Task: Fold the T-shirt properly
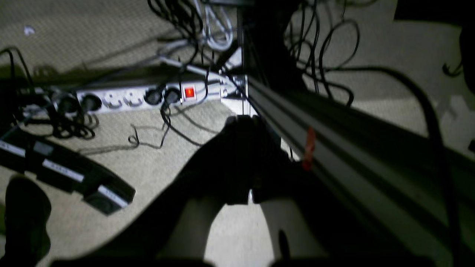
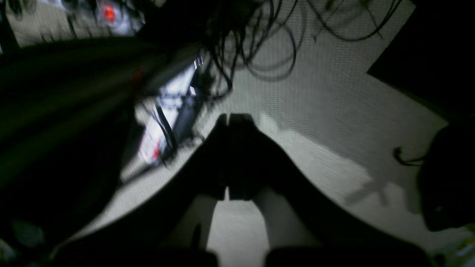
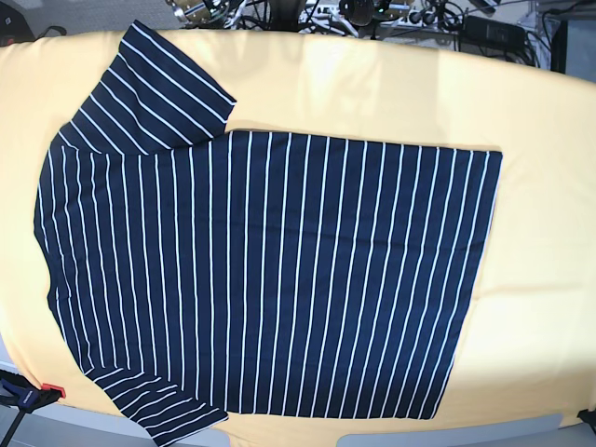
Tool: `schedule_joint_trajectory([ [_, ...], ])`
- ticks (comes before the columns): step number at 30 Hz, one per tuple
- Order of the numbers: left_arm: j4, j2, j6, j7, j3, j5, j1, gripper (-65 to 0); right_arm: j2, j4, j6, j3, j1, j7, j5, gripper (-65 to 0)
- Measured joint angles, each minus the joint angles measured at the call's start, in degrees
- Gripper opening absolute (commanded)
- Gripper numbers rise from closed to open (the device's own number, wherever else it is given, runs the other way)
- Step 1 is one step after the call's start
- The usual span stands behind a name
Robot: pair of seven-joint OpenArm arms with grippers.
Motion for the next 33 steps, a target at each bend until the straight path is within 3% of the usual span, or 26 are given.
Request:
schedule_joint_trajectory([
  [5, 1.95, -0.70, -5.97, 2.32, 0.00, 4.90, 0.74, -65.0, 0.59, 0.07, 6.19, 0.00, -0.74, -4.94, -1.97, -65.0],
  [8, 3.06, -1.09, -6.03, 2.25, 0.00, 5.25, 2.23, -65.0, 1.22, 0.11, 8.72, 0.00, -2.91, -4.83, -1.81, -65.0],
  [15, 8.15, -4.83, -6.23, 5.14, 0.04, 2.43, 7.98, -65.0, 3.08, 7.65, 8.15, 0.00, -11.19, -5.03, -2.12, -65.0],
  [18, 12.59, -6.88, -8.90, 7.32, 0.04, -1.68, 10.95, -65.0, 4.20, 14.32, 8.15, 0.00, -15.78, -5.25, -1.99, -65.0],
  [23, 23.04, -11.72, -13.29, 15.54, 0.07, -6.38, 17.73, -65.0, 5.38, 27.78, 8.96, 0.00, -24.17, -16.22, -2.03, -65.0],
  [30, 41.88, -18.82, -11.61, 22.91, 0.02, -8.17, 29.49, -65.0, 8.81, 50.16, 8.72, 0.00, -36.35, -23.98, -1.97, -65.0],
  [33, 51.89, -21.97, -9.14, 23.08, 0.02, -8.26, 35.43, -65.0, 10.88, 59.69, 6.47, 0.02, -42.23, -26.47, -1.99, -65.0],
])
